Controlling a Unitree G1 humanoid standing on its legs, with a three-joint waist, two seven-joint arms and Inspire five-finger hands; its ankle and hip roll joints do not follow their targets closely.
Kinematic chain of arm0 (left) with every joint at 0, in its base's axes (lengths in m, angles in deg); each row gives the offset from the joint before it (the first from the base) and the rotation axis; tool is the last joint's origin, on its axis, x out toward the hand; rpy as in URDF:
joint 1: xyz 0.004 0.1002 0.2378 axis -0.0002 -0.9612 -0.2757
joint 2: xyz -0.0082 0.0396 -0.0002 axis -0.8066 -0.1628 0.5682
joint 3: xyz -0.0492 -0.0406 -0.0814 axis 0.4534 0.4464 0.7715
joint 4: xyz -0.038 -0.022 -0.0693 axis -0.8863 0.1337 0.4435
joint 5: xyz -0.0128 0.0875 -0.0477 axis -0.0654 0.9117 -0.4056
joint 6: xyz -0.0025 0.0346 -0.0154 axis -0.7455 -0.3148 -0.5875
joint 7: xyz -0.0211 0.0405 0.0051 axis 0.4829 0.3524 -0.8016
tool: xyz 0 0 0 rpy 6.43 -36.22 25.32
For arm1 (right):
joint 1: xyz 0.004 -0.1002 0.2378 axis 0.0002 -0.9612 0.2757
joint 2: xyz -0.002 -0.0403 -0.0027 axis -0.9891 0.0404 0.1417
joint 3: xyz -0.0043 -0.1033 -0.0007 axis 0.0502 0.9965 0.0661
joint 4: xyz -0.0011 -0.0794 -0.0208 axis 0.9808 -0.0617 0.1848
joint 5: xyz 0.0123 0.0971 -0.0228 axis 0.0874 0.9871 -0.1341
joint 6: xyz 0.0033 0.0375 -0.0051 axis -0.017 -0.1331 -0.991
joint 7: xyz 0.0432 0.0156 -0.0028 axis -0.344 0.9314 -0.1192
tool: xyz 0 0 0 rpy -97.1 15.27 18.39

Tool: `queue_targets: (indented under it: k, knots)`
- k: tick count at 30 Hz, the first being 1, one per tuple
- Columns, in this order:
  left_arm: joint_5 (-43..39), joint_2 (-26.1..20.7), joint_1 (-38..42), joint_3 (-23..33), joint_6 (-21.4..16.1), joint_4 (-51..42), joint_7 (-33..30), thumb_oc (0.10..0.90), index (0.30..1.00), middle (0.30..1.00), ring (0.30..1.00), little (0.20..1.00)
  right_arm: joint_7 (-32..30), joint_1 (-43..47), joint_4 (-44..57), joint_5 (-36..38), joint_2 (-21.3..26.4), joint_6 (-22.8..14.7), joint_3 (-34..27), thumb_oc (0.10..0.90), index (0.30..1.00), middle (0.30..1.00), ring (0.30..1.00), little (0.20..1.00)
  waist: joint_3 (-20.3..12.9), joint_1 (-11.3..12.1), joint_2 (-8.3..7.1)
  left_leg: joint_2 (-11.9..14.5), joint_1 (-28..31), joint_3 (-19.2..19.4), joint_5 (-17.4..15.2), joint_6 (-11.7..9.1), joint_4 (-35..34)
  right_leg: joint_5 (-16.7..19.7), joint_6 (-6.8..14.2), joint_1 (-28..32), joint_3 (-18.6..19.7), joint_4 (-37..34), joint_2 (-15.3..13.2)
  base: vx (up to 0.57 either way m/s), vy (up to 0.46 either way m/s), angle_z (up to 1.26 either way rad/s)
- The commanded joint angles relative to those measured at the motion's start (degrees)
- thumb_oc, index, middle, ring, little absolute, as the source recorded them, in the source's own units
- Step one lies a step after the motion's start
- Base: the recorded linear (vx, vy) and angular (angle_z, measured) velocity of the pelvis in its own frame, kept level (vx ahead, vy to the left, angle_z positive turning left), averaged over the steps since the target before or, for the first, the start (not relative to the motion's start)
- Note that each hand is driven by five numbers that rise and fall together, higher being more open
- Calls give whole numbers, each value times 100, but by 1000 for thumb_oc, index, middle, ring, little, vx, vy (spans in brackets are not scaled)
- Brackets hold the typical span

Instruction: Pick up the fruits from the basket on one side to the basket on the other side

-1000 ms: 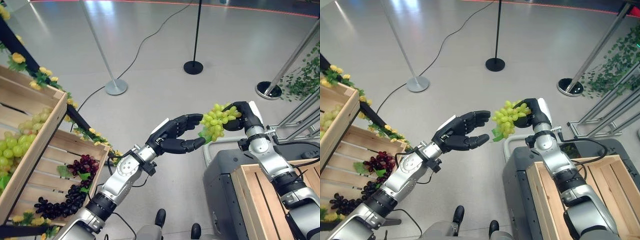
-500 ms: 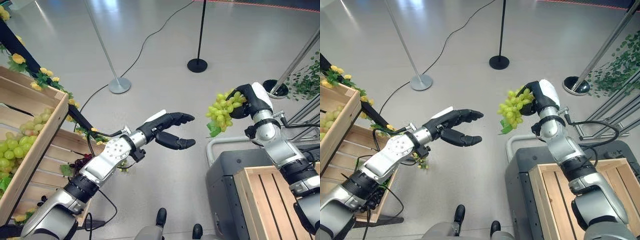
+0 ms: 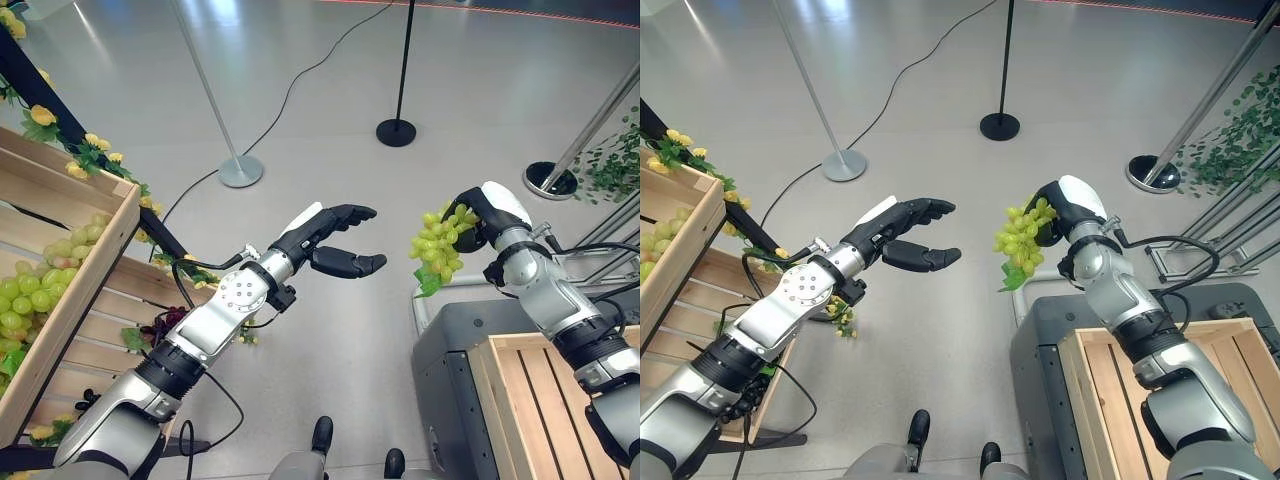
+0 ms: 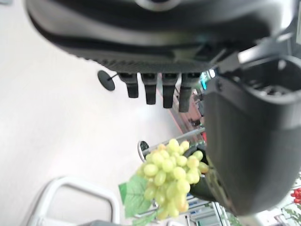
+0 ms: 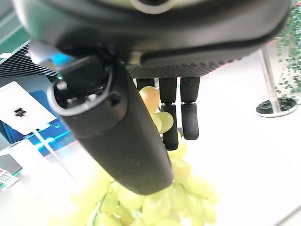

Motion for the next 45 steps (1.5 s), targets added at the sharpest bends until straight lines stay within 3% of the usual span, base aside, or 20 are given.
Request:
queue_targets:
  k: [1,14,28,38,41,45]
  knots:
    - [73,425,546,267,-221,218,-195,800,900,900,900,900,-230,787,209,-447,-41,-253,187,400,300,300,300,300,-1125,32,-346,-71,397,308,-635,-4,5,420,-63,-258,40,11,-79,0,0,0]
    - [-1625,1095,61,128,-36,257,485,800,900,900,900,900,-204,852,522,-802,-390,-438,381,400,300,300,300,300,-1112,80,-342,-62,436,311,-655,1,5,409,-41,-225,-8,11,-108,0,0,0]
    - [-2373,1367,-182,56,296,359,1042,800,900,900,900,900,-14,874,833,-698,-497,-632,596,400,300,300,300,300,-1122,107,-351,-83,471,328,-662,19,5,421,-25,-201,-30,11,-131,0,0,0]
    - [-1775,1405,-201,-54,438,802,845,800,900,900,900,900,141,926,1141,-292,-510,-659,584,400,300,300,300,300,-1128,64,-356,-89,504,371,-674,28,5,419,-13,-197,17,11,-123,0,0,0]
    - [-1472,1392,-191,-76,333,953,588,800,900,900,900,900,204,896,1185,-355,-522,-621,545,400,300,300,300,300,-1125,56,-358,-84,520,382,-683,29,5,418,-8,-189,21,11,-120,0,0,0]
    - [-635,1348,-175,61,-48,1168,-404,800,900,900,900,900,290,815,1187,-493,-508,-464,489,400,300,300,300,300,-1130,63,-381,-82,516,375,-677,25,5,412,-8,-185,31,11,-115,0,0,0]
